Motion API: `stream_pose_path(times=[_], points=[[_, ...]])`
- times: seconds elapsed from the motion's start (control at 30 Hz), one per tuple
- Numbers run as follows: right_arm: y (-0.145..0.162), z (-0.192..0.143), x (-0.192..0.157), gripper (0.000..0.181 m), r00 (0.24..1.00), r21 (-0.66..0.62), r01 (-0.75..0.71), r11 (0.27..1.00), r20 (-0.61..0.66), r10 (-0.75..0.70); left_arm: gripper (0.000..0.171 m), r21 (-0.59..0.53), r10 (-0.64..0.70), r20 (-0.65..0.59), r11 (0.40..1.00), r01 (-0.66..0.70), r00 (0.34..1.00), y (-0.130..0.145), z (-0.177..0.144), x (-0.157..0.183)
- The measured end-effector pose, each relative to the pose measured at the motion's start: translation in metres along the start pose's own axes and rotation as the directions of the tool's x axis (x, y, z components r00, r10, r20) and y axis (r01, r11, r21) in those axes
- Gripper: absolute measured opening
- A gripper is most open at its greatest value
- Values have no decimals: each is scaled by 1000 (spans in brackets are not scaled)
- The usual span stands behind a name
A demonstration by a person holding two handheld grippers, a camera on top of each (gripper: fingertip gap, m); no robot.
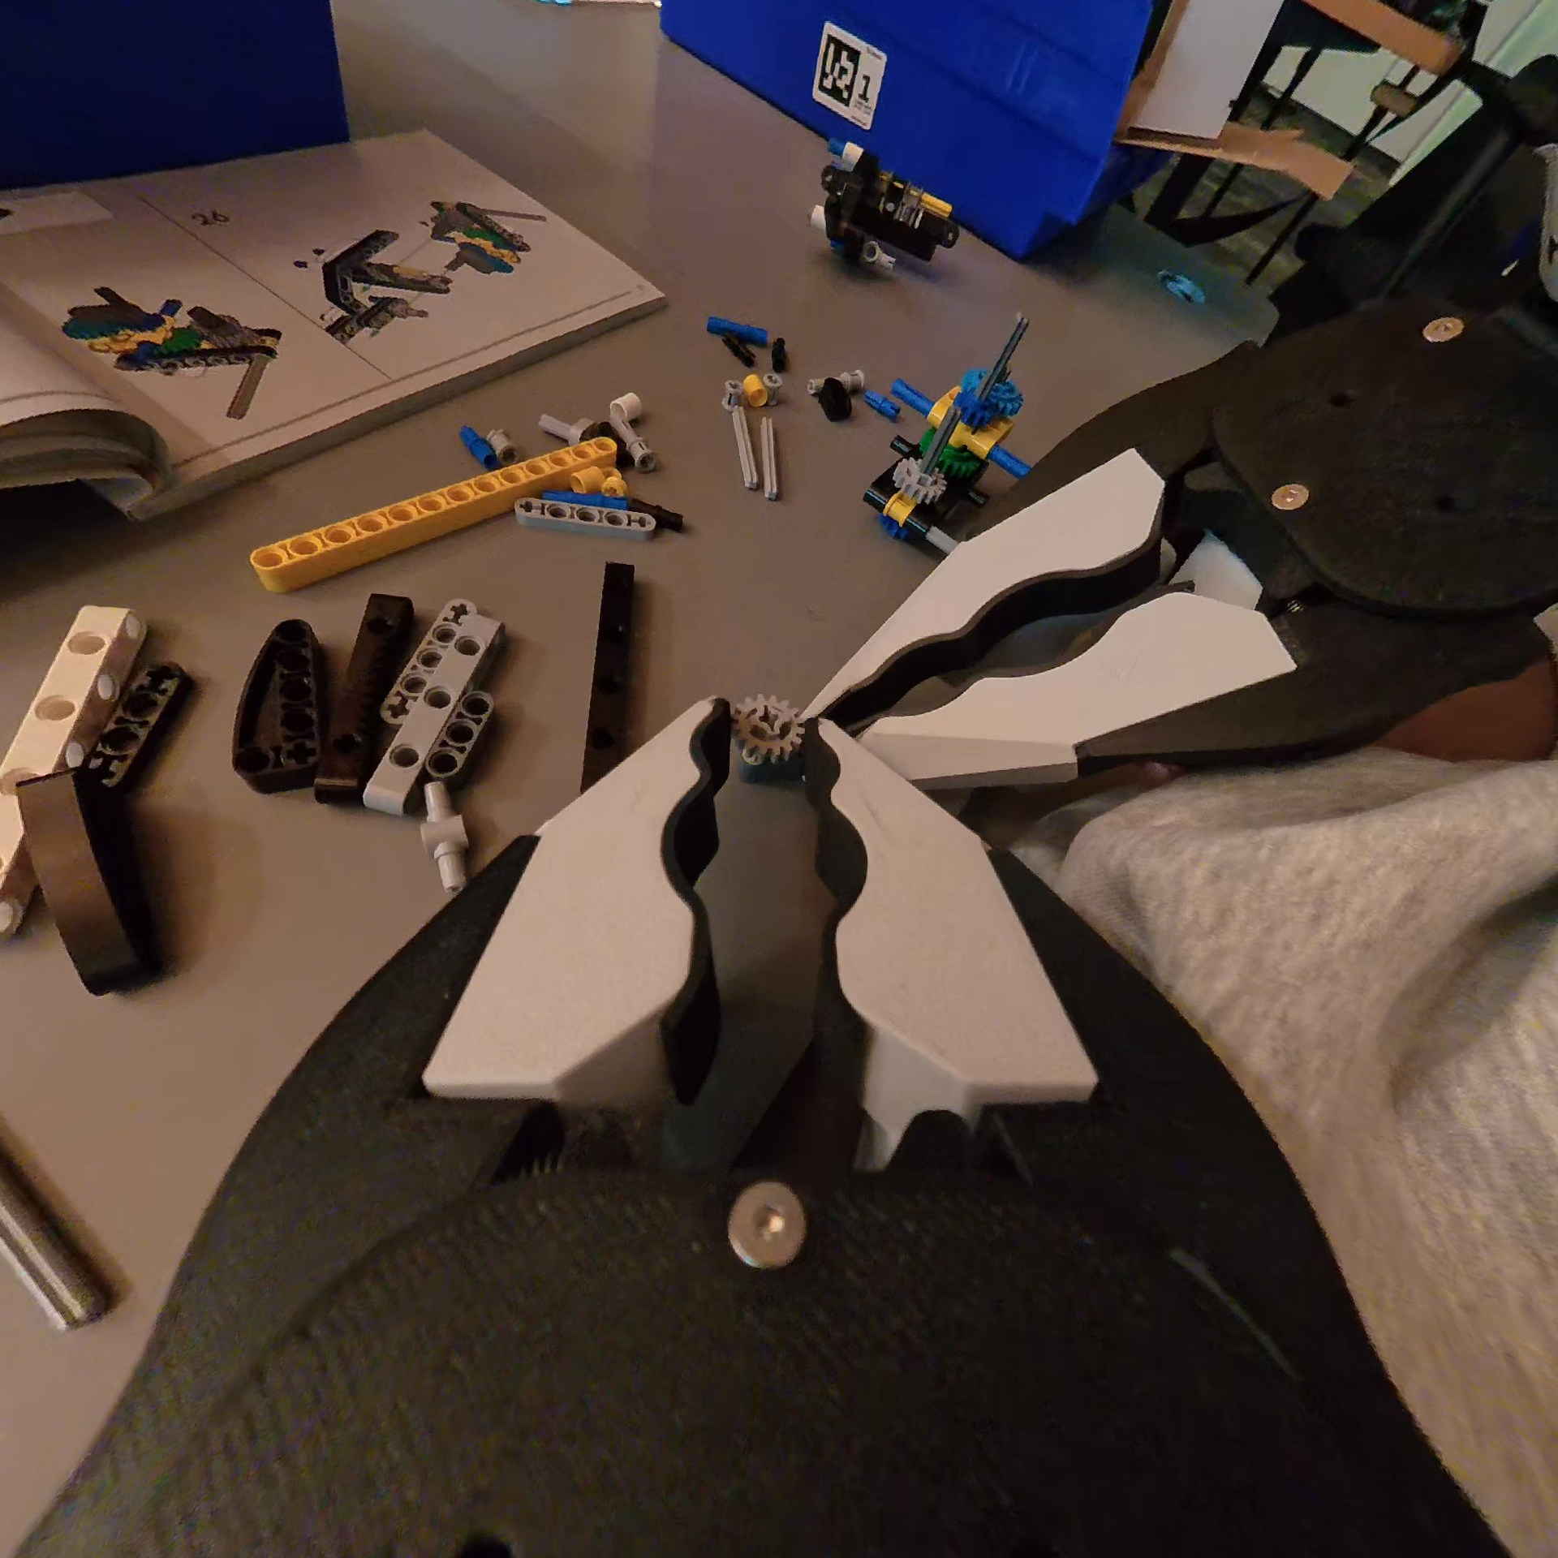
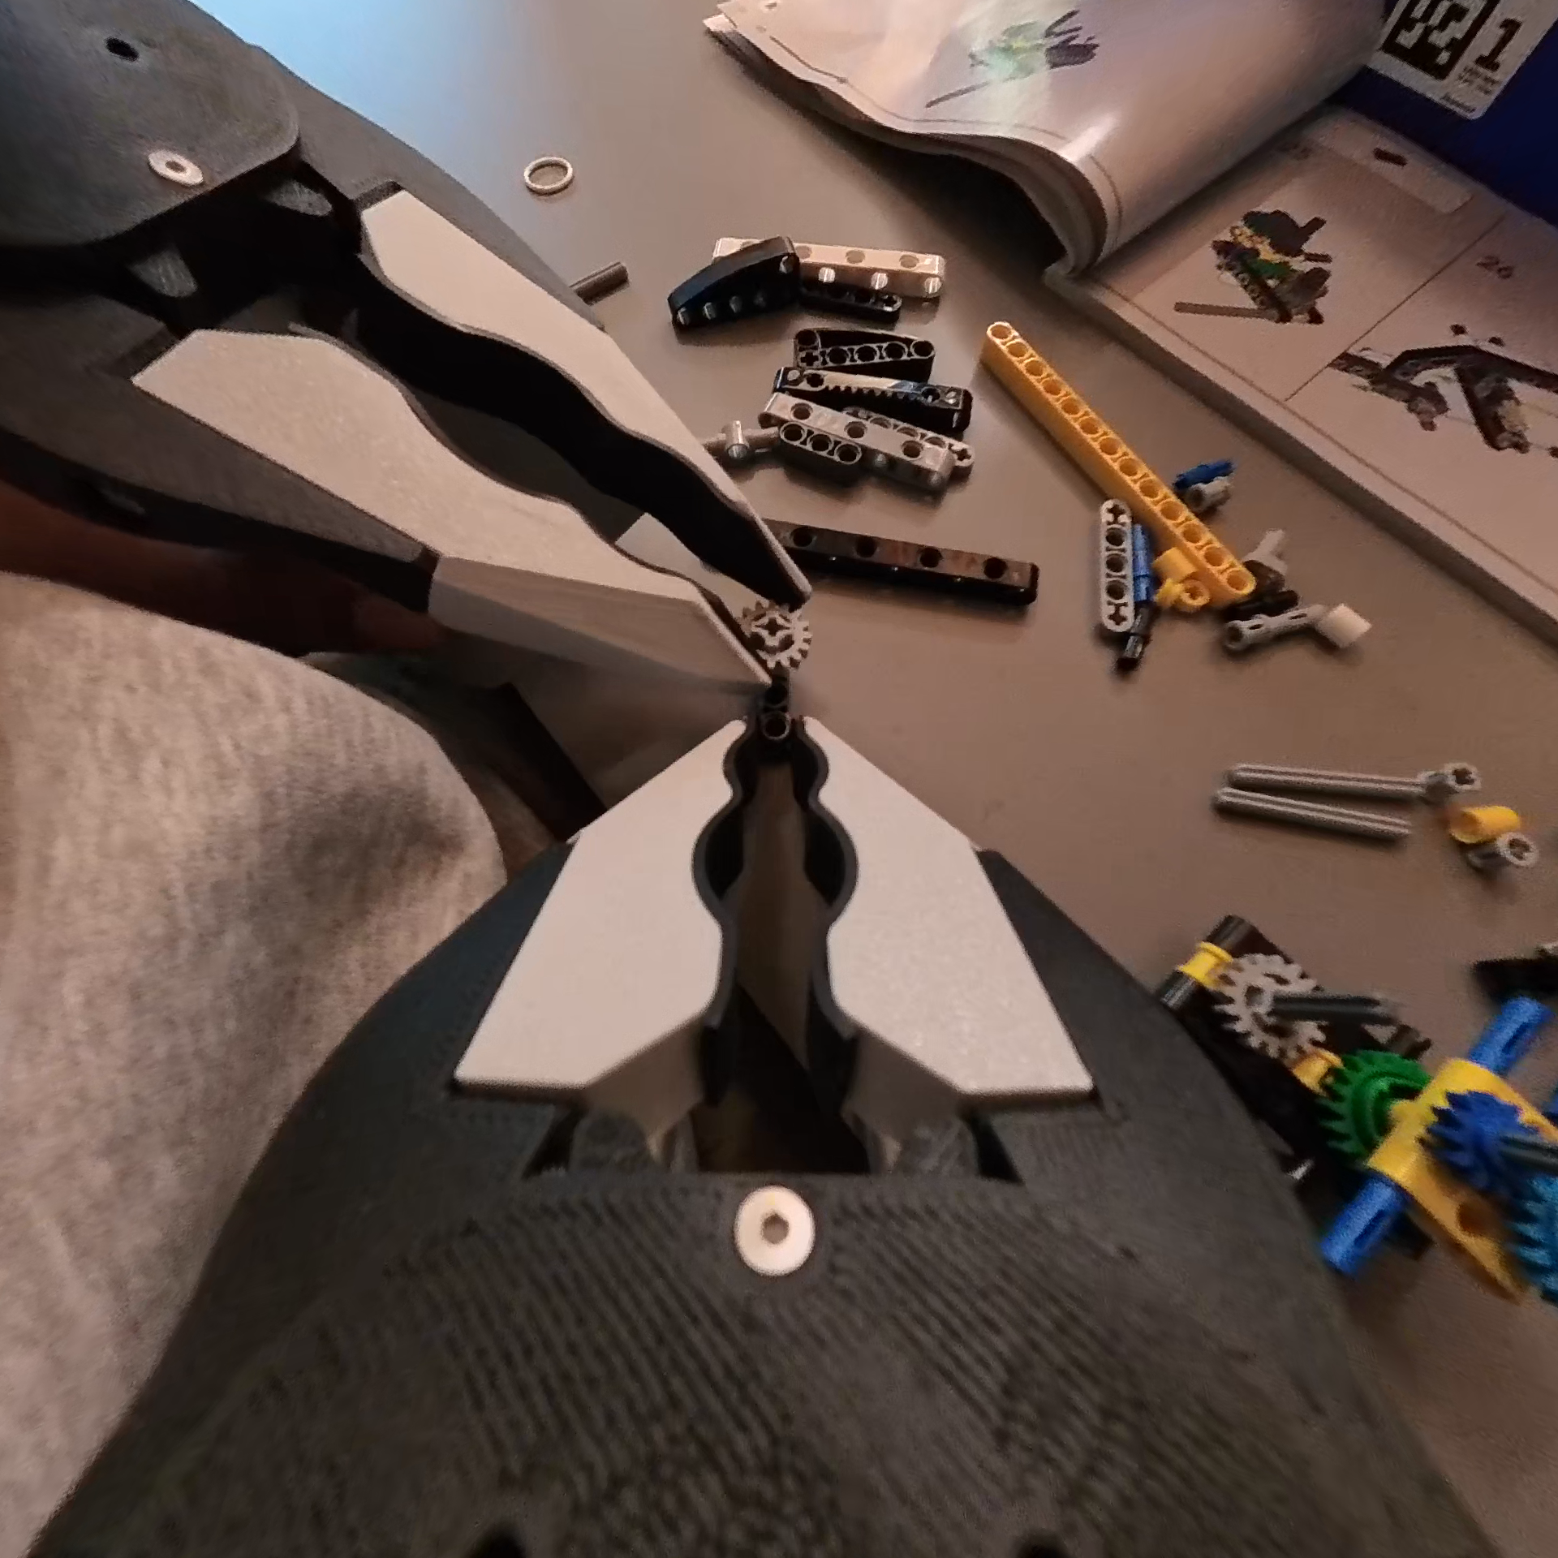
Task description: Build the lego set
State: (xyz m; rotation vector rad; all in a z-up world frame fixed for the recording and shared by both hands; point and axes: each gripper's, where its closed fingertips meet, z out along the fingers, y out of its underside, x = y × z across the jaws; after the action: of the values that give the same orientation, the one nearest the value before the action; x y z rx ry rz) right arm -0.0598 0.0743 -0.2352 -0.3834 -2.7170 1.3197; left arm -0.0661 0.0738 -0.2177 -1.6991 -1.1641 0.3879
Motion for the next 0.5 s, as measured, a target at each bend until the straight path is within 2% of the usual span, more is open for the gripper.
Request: stream_pose_path(times=[0.5], points=[[0,0,0,6,1000,3,24,1000,-4,-24,14,-6,-2,14,1000,3,1000,0,-1,-1]])
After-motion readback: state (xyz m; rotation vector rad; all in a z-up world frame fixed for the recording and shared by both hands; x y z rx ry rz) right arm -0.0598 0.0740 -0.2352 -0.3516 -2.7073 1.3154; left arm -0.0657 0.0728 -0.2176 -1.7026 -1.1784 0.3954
